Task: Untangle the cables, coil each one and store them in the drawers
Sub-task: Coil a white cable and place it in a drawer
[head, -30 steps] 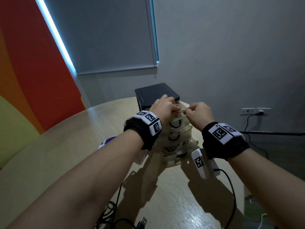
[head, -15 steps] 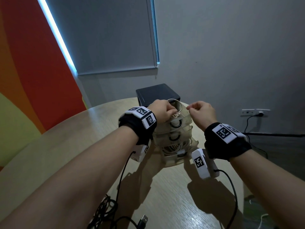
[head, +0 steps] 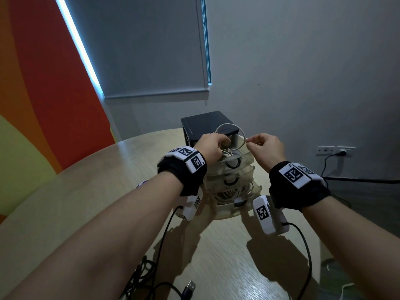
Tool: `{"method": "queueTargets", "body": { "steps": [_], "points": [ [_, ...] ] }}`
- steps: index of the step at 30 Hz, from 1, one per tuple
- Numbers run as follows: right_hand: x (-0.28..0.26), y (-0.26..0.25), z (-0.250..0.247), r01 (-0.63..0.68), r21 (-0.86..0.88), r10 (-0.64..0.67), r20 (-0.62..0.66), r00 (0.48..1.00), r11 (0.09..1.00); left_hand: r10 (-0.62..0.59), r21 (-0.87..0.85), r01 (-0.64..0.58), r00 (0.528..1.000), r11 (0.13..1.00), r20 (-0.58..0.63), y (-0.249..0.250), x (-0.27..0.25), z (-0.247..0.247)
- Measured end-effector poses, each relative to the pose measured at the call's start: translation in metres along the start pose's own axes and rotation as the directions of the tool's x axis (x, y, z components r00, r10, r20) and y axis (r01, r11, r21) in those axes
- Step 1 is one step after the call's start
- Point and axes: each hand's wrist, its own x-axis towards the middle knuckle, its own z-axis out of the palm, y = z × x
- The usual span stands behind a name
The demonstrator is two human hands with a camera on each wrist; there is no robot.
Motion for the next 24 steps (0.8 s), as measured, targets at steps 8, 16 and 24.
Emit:
{"method": "queueTargets", "body": {
  "steps": [8, 16, 24],
  "points": [
    [-0.001, 0.0, 0.001, -0.009, 0.004, 0.009, 0.001, 1.0, 1.0, 0.021, -0.194, -0.065, 0.975, 0.979, -0.219, -0.007, -0.001, -0.001],
    [0.0, -0.014, 0.002, 0.064, 0.065, -0.063, -0.019, 0.998, 0.996, 0.045, -0.171, -0.112, 0.934, 0.979, -0.354, -0.018, -0.003, -0.008],
    [0.005, -0.033, 0.008, 0.112, 0.088, -0.113, 0.01, 0.994, 0.99, -0.015, -0.268, -0.041, 0.979, 0.963, -0.203, -0.028, 0.0, -0.015]
  ]
}}
